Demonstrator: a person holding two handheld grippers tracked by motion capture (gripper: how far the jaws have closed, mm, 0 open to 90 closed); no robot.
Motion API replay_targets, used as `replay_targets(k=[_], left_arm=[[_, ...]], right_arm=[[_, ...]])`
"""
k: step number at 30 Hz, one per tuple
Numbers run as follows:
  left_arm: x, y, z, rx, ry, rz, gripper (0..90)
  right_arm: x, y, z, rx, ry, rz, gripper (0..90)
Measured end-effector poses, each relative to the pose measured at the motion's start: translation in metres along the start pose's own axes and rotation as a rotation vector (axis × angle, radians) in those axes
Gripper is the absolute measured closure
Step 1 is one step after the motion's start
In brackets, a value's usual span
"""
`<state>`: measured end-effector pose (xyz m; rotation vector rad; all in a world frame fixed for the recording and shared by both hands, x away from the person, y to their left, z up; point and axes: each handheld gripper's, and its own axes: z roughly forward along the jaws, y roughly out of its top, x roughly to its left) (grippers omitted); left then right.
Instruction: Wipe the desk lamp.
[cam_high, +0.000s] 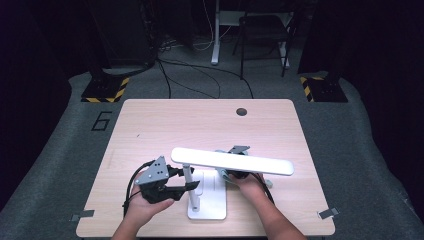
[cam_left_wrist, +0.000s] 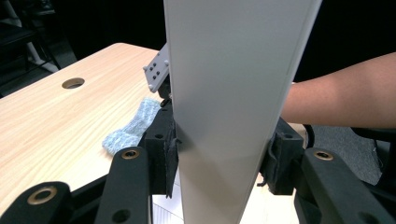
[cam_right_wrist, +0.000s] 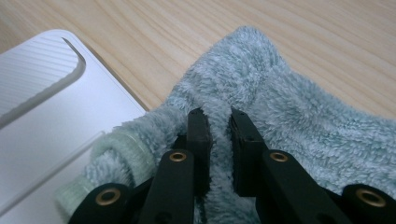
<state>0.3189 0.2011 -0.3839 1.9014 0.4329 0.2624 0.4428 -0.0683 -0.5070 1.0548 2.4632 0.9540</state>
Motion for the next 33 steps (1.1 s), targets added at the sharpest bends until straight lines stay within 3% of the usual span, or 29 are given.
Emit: replay_targets(k=[6, 11, 19, 23, 29, 33], left_arm=[[0.004, -0.001, 0.000, -0.011, -0.004, -0.014, 54.2], [0.004, -0.001, 0.001, -0.013, -0.012, -0.010, 54.1], [0.006, -0.002, 0.000, -0.019, -0.024, -0.013, 54.1], [0.005, -0.002, 0.000, -0.020, -0.015, -0.005, 54.0], [0.002, -0.002, 0.000, -0.012, 0.011, 0.001, 54.3], [0.002, -0.002, 0.000, -0.020, 0.010, -0.006, 54.4]], right_arm=[[0.004, 0.004, 0.003, -0.006, -0.019, 0.003, 80.1], [0.008, 0.014, 0.011, -0.012, 0.014, 0.040, 80.1], [0.038, 0.039, 0.033, -0.018, 0.051, -0.012, 80.0], [0.052, 0.047, 0.040, -0.033, 0.059, -0.007, 79.9], [0.050, 0.046, 0.040, -0.032, 0.065, -0.019, 79.9], [0.043, 0.039, 0.033, -0.028, 0.043, -0.037, 79.9]])
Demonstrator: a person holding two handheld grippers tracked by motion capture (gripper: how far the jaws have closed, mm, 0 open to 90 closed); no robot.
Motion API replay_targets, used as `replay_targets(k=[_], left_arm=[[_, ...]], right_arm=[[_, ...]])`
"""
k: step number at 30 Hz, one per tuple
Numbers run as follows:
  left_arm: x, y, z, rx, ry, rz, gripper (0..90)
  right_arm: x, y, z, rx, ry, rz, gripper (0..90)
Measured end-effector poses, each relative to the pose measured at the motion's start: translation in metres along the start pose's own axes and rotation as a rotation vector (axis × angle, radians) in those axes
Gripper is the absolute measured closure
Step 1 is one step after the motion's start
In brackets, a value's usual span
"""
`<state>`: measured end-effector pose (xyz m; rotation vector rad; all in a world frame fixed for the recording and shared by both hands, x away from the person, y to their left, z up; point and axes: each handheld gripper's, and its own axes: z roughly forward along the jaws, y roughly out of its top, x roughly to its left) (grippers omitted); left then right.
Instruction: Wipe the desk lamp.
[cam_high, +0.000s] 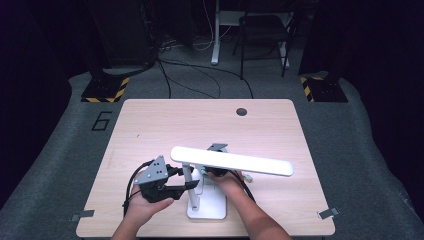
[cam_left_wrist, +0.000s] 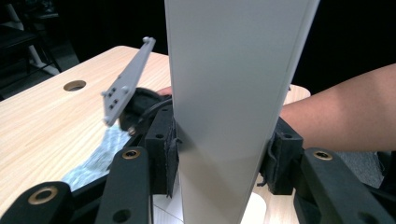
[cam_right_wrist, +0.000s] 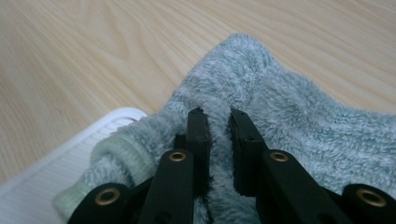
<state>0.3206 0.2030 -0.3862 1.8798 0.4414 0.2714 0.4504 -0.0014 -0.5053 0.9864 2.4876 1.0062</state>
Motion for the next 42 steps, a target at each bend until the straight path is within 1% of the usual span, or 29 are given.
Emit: replay_targets(k=[5, 6, 8, 9, 12, 13, 14, 15, 16, 18, 19, 21, 22, 23, 24, 25, 26, 27, 28, 29, 30, 31, 33, 35, 37, 38, 40, 41, 42], left_arm=[[-0.001, 0.000, 0.000, 0.005, 0.007, 0.006, 54.6], [-0.001, 0.000, 0.000, 0.008, 0.008, 0.007, 54.7], [-0.001, 0.000, 0.000, 0.003, 0.005, 0.003, 54.8], [0.000, 0.000, 0.000, 0.006, 0.004, 0.004, 54.9], [-0.001, 0.000, -0.001, 0.009, 0.010, 0.004, 55.0], [-0.001, 0.000, -0.001, 0.008, 0.010, 0.004, 55.1], [-0.001, 0.000, 0.000, 0.008, 0.013, 0.003, 55.1], [-0.001, 0.000, 0.000, 0.006, 0.020, 0.000, 55.1], [-0.001, 0.000, 0.000, 0.006, 0.023, -0.001, 55.1], [-0.001, 0.001, 0.001, 0.007, 0.034, 0.002, 55.1], [-0.002, 0.001, 0.002, 0.003, 0.036, -0.007, 55.1], [-0.001, 0.002, 0.004, 0.004, 0.062, -0.004, 55.1], [-0.001, 0.002, 0.005, 0.006, 0.070, -0.005, 55.1], [0.000, 0.002, 0.006, 0.001, 0.093, -0.002, 55.1], [0.001, 0.001, 0.006, -0.002, 0.105, -0.017, 55.1], [0.003, 0.001, 0.007, -0.010, 0.118, -0.020, 55.1], [0.005, 0.001, 0.007, -0.012, 0.124, -0.013, 55.1], [0.007, 0.000, 0.007, -0.017, 0.124, -0.016, 55.1], [0.009, 0.000, 0.007, -0.019, 0.116, -0.017, 55.0], [0.010, -0.001, 0.007, -0.029, 0.118, -0.022, 55.0], [0.010, -0.001, 0.006, -0.026, 0.109, -0.022, 54.9], [0.011, -0.001, 0.006, -0.021, 0.095, -0.014, 54.7], [0.011, -0.001, 0.006, -0.016, 0.077, 0.004, 54.3], [0.014, -0.002, 0.004, -0.022, 0.029, -0.003, 53.2], [0.017, -0.004, 0.001, -0.034, -0.008, -0.013, 52.1], [0.018, -0.004, 0.000, -0.030, -0.011, -0.016, 52.0], [0.017, -0.004, 0.002, -0.027, -0.008, -0.022, 52.0], [0.015, -0.003, 0.002, -0.015, 0.011, -0.006, 52.5], [0.013, -0.002, 0.003, -0.011, 0.022, 0.002, 53.1]], right_arm=[[-0.013, -0.012, -0.012, 0.002, -0.011, -0.001, 79.9], [-0.015, -0.015, -0.015, 0.002, -0.013, 0.017, 79.9], [-0.022, -0.022, -0.020, 0.004, -0.008, 0.016, 79.9], [-0.023, -0.025, -0.023, -0.003, -0.014, 0.027, 79.9], [-0.033, -0.034, -0.032, 0.001, -0.027, 0.026, 79.9], [-0.034, -0.036, -0.035, 0.010, -0.027, 0.034, 79.8], [-0.038, -0.039, -0.037, 0.009, -0.032, 0.023, 79.7], [-0.039, -0.041, -0.040, 0.014, -0.034, 0.043, 79.5], [-0.040, -0.043, -0.042, 0.013, -0.042, 0.051, 79.4], [-0.042, -0.047, -0.046, 0.007, -0.059, 0.054, 79.2], [-0.042, -0.048, -0.048, -0.012, -0.068, 0.064, 79.0], [-0.047, -0.048, -0.053, -0.020, -0.068, 0.043, 78.9], [-0.046, -0.047, -0.054, -0.040, -0.081, 0.071, 78.9], [-0.046, -0.047, -0.056, -0.061, -0.085, 0.085, 78.8], [-0.048, -0.047, -0.058, -0.066, -0.085, 0.068, 78.7], [-0.048, -0.046, -0.059, -0.077, -0.092, 0.088, 78.6], [-0.049, -0.045, -0.059, -0.078, -0.094, 0.081, 78.5], [-0.048, -0.045, -0.058, -0.082, -0.101, 0.117, 78.3], [-0.050, -0.045, -0.056, -0.086, -0.103, 0.101, 78.0], [-0.051, -0.045, -0.055, -0.079, -0.096, 0.103, 77.7], [-0.052, -0.045, -0.052, -0.080, -0.090, 0.114, 77.3], [-0.050, -0.045, -0.049, -0.073, -0.091, 0.138, 77.1], [-0.050, -0.046, -0.042, -0.064, -0.085, 0.130, 76.8], [-0.047, -0.047, -0.036, -0.050, -0.086, 0.132, 76.0], [-0.044, -0.047, -0.035, -0.042, -0.098, 0.128, 76.0], [-0.044, -0.046, -0.035, -0.042, -0.100, 0.117, 76.0], [-0.044, -0.046, -0.034, -0.043, -0.102, 0.127, 76.0], [-0.045, -0.046, -0.034, -0.046, -0.101, 0.117, 76.1], [-0.043, -0.046, -0.035, -0.043, -0.099, 0.120, 76.4]])
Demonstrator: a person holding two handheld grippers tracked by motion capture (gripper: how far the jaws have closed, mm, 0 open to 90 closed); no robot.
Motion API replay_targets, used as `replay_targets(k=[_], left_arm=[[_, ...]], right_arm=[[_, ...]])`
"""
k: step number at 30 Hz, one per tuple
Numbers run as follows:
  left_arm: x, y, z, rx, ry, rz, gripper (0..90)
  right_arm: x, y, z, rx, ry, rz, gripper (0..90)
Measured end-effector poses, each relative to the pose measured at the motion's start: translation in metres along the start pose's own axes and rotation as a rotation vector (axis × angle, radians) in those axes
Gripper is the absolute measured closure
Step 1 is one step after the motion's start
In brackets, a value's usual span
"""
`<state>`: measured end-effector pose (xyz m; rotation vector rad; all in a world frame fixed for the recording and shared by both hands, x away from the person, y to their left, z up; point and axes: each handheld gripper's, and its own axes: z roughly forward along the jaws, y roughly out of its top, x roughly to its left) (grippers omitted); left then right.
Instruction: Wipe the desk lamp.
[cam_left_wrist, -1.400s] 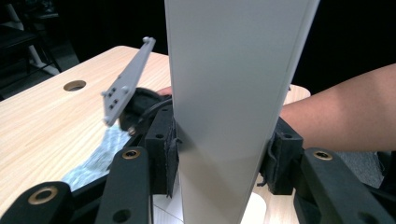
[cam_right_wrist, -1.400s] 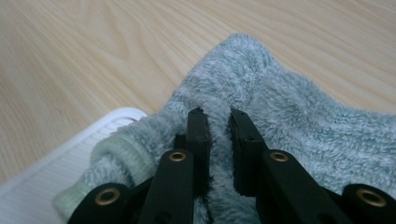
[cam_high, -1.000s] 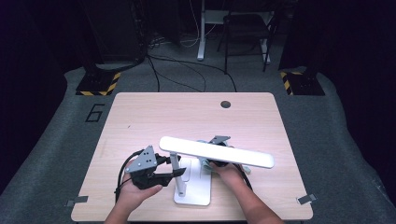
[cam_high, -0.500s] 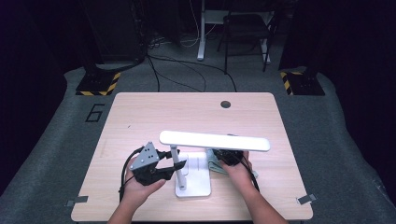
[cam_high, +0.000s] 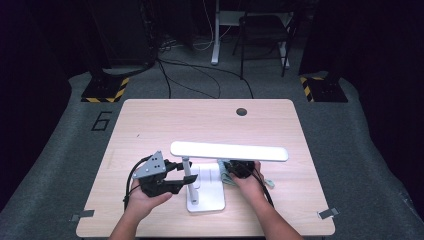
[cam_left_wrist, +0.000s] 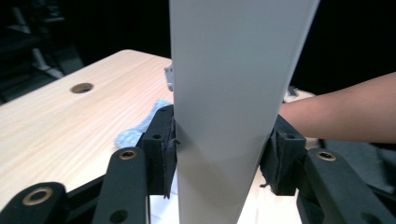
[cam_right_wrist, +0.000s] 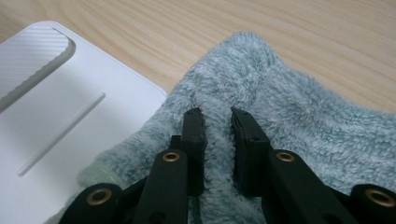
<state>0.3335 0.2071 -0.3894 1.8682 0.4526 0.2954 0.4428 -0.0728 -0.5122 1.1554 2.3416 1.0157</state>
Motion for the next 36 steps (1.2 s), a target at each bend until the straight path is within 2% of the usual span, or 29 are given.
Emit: replay_targets(k=[4, 6, 9, 10, 12, 14, 19, 21, 22, 25, 31, 36], left_arm=[[-0.001, 0.000, 0.001, -0.005, 0.013, 0.002, 53.7], [-0.002, -0.001, 0.001, -0.009, 0.024, 0.007, 53.7], [-0.003, 0.000, 0.002, 0.000, 0.031, 0.010, 53.8], [-0.003, 0.000, 0.001, 0.004, 0.032, 0.009, 53.8], [-0.004, 0.000, 0.001, -0.001, 0.037, -0.002, 53.9], [-0.004, 0.000, 0.001, 0.002, 0.038, -0.001, 53.9], [-0.005, 0.000, 0.002, -0.002, 0.040, -0.003, 53.9], [-0.005, -0.001, 0.002, -0.001, 0.040, -0.003, 53.9], [-0.005, -0.001, 0.002, -0.002, 0.042, -0.004, 53.9], [-0.006, -0.001, 0.002, -0.002, 0.047, 0.001, 54.0], [-0.007, -0.001, 0.002, -0.001, 0.056, -0.001, 54.0], [-0.007, 0.000, 0.002, 0.002, 0.059, -0.002, 54.1]], right_arm=[[0.007, 0.000, 0.000, 0.001, 0.011, -0.004, 77.9], [0.010, -0.001, -0.001, 0.003, 0.006, -0.033, 78.5], [0.013, -0.002, -0.003, 0.018, 0.009, -0.014, 79.0], [0.013, -0.003, -0.002, 0.001, 0.012, -0.014, 79.2], [0.015, -0.005, -0.004, 0.001, 0.017, -0.014, 79.3], [0.014, -0.006, -0.007, 0.018, 0.028, -0.031, 79.4], [0.018, -0.011, -0.013, 0.028, 0.044, -0.033, 79.5], [0.019, -0.013, -0.015, 0.031, 0.049, -0.056, 79.5], [0.022, -0.015, -0.017, 0.041, 0.050, -0.046, 79.6], [0.026, -0.019, -0.022, 0.042, 0.053, -0.061, 79.6], [0.033, -0.028, -0.032, 0.048, 0.070, -0.107, 79.6], [0.041, -0.039, -0.042, 0.036, 0.069, -0.133, 79.7]])
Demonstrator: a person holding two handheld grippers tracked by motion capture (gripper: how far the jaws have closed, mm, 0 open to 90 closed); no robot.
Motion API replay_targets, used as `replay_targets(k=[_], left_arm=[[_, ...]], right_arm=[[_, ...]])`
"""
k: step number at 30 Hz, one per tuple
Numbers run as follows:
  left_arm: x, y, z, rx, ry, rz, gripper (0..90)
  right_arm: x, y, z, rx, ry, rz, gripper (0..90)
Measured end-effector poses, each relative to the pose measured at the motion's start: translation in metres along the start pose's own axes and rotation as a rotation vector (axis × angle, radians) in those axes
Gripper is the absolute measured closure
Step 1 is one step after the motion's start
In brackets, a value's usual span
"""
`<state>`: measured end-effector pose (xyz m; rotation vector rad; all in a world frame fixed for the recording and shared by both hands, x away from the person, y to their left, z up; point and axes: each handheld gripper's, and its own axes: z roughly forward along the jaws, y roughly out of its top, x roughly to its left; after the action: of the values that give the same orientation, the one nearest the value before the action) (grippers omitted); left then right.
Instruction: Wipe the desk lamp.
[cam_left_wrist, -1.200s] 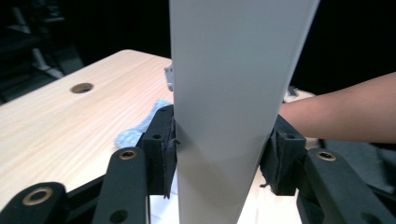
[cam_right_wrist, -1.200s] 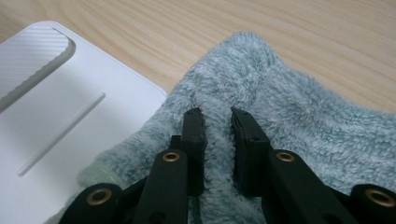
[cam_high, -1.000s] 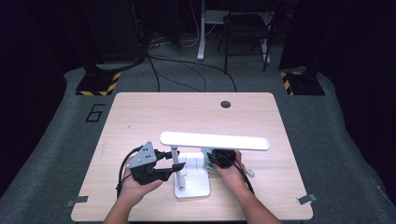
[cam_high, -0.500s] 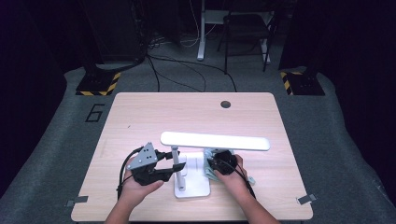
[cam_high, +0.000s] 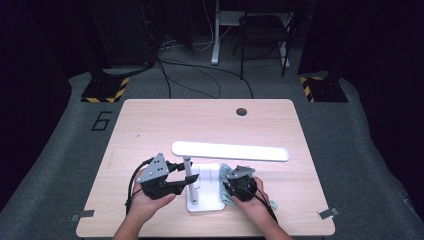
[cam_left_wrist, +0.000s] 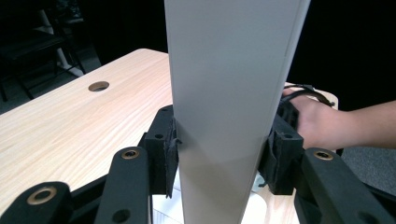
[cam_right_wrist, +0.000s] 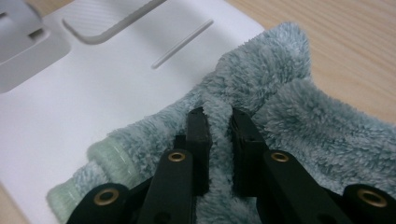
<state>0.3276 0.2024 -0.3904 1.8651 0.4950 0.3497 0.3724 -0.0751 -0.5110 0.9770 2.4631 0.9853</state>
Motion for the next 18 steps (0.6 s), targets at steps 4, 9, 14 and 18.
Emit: replay_targets(k=[4, 9, 14, 18], left_arm=[[0.000, 0.000, 0.000, 0.001, 0.004, 0.000, 54.1], [-0.001, 0.000, 0.000, 0.000, 0.005, 0.000, 54.1], [-0.001, 0.000, 0.000, -0.002, 0.007, -0.002, 54.2], [0.000, 0.000, 0.000, -0.001, 0.004, -0.002, 54.2]], right_arm=[[0.007, -0.009, -0.008, -0.007, 0.018, 0.004, 79.6], [0.015, -0.021, -0.018, -0.022, 0.044, -0.005, 79.6], [0.024, -0.032, -0.027, -0.031, 0.067, -0.006, 79.5], [0.028, -0.037, -0.032, -0.041, 0.070, -0.014, 79.4]])
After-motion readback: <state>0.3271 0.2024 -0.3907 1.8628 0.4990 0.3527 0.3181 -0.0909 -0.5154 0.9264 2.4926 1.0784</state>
